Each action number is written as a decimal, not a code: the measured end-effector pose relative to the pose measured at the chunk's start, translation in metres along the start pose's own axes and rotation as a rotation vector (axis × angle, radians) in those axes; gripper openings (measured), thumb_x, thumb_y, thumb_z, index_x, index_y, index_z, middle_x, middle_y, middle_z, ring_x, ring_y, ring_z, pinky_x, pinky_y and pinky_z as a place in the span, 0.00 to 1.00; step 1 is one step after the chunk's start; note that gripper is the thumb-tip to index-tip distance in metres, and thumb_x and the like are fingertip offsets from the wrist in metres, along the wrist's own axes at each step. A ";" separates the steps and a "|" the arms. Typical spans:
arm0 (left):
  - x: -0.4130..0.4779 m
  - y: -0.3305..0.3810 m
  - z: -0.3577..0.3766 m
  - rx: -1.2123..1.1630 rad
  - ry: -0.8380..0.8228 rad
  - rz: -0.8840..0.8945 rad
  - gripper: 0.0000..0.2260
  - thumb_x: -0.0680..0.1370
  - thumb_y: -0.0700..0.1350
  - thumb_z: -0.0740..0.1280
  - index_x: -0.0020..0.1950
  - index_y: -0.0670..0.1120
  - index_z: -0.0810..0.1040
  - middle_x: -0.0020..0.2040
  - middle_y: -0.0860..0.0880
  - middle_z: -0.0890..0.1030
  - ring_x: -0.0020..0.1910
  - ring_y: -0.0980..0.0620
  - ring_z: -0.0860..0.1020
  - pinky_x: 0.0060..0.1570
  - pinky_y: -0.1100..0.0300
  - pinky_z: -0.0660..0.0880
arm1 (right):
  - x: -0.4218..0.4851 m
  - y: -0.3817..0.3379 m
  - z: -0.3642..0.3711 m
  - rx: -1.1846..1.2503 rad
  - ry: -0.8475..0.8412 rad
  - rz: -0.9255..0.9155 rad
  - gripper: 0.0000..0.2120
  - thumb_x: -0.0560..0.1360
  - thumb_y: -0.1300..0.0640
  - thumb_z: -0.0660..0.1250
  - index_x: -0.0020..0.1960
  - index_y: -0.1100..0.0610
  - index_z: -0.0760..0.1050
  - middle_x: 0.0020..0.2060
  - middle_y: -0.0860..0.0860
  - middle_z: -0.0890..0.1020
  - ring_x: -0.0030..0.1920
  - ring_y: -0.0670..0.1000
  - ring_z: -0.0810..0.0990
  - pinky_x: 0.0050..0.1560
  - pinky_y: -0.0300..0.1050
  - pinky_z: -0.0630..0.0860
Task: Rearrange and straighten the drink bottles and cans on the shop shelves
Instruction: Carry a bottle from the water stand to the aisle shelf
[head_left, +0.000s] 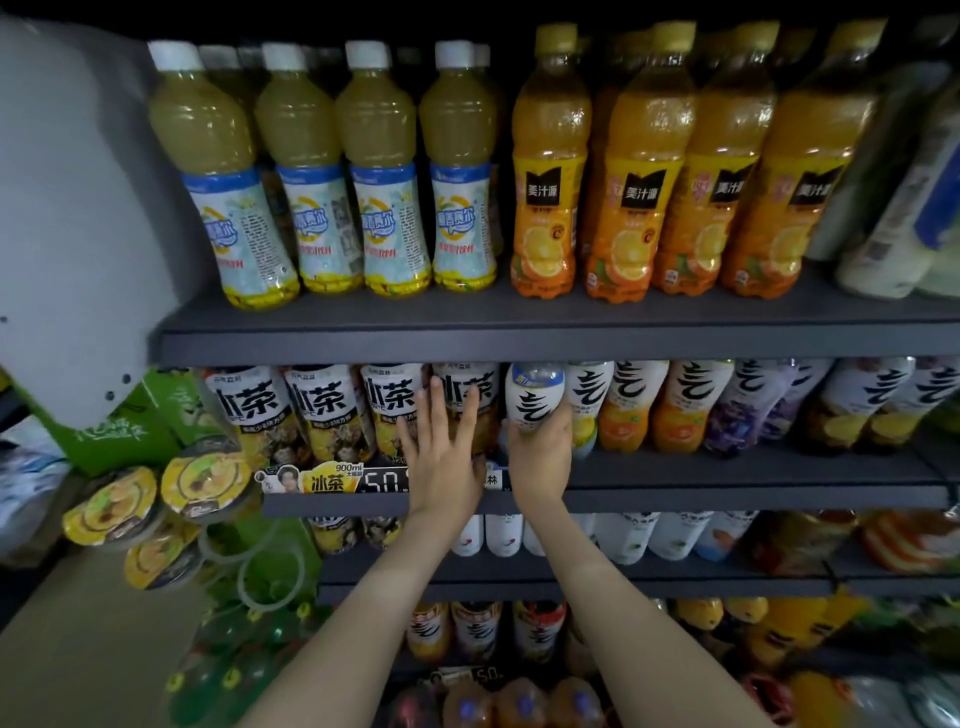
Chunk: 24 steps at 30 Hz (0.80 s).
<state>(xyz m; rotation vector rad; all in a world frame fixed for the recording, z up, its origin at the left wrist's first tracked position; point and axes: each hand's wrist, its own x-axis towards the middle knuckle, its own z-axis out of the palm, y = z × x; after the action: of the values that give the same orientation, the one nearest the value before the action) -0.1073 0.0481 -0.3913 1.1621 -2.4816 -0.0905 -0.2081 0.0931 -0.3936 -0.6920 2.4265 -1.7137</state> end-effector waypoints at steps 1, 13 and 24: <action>0.001 -0.001 -0.001 0.017 -0.006 -0.005 0.48 0.75 0.47 0.70 0.74 0.56 0.30 0.73 0.46 0.27 0.73 0.45 0.29 0.68 0.43 0.31 | 0.001 0.001 0.002 -0.016 -0.001 -0.009 0.31 0.74 0.60 0.71 0.72 0.62 0.59 0.68 0.58 0.70 0.66 0.57 0.72 0.53 0.48 0.76; -0.007 -0.002 -0.037 -0.026 -0.070 0.001 0.41 0.79 0.46 0.62 0.72 0.58 0.29 0.77 0.45 0.33 0.74 0.48 0.30 0.72 0.44 0.36 | -0.007 -0.002 0.000 -0.217 -0.091 -0.077 0.37 0.77 0.63 0.67 0.77 0.63 0.47 0.73 0.60 0.61 0.73 0.58 0.62 0.61 0.51 0.73; -0.028 0.084 -0.076 -0.040 -0.535 -0.163 0.31 0.80 0.47 0.62 0.78 0.50 0.48 0.75 0.43 0.58 0.69 0.40 0.65 0.62 0.49 0.70 | -0.011 -0.004 -0.108 -0.402 -0.417 -0.171 0.17 0.80 0.59 0.59 0.68 0.60 0.66 0.67 0.57 0.71 0.66 0.58 0.70 0.52 0.51 0.75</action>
<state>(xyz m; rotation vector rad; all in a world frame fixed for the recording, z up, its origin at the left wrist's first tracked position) -0.1231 0.1316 -0.3123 1.4754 -2.8032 -0.5608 -0.2323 0.1910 -0.3526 -1.1948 2.4667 -0.9840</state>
